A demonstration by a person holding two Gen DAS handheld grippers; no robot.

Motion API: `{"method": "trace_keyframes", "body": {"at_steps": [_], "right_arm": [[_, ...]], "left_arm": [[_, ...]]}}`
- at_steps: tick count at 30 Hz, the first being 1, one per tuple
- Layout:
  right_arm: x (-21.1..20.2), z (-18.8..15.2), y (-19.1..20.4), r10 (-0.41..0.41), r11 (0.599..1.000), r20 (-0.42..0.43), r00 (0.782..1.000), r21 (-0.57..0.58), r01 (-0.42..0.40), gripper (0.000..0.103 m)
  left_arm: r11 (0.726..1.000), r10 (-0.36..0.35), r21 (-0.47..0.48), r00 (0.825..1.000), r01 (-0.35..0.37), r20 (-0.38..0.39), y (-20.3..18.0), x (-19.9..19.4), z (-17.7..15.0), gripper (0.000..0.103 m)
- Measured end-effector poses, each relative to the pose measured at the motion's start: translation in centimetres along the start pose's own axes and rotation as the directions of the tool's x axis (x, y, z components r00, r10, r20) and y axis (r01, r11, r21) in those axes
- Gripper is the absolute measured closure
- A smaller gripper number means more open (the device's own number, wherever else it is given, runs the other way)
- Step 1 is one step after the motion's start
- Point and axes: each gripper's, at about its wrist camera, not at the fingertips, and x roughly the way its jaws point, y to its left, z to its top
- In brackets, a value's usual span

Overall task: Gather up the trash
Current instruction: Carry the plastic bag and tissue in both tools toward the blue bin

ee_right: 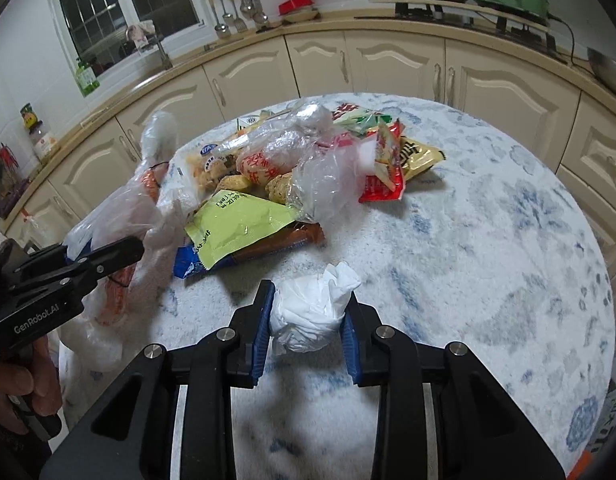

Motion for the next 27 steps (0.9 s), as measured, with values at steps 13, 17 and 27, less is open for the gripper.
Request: {"method": "trace_keyframes", "body": {"at_steps": [13,17,27], "right_arm": [[-9.0,-0.8,-5.0,-0.02,0.998,0.16,0.987,0.065,0.01,0.072],[-13.1,-1.4,-8.6,-0.08,0.992,0.217,0.973,0.114,0.056,0.072],[-23.0,-7.5,-21.7,-0.348,0.902,0.228,0.909,0.345,0.259,0.072]], "left_arm": [[0.984,-0.163,0.088,0.977,0.152,0.136,-10.5,-7.6,-0.2,0.076],[0.962,-0.24,0.162,0.962,0.219,0.127,-16.1,-7.8,0.1,0.076],[0.845,-0.469,0.273,0.882,0.46,-0.038,-31.1,-4.0,-1.4,0.076]]}}
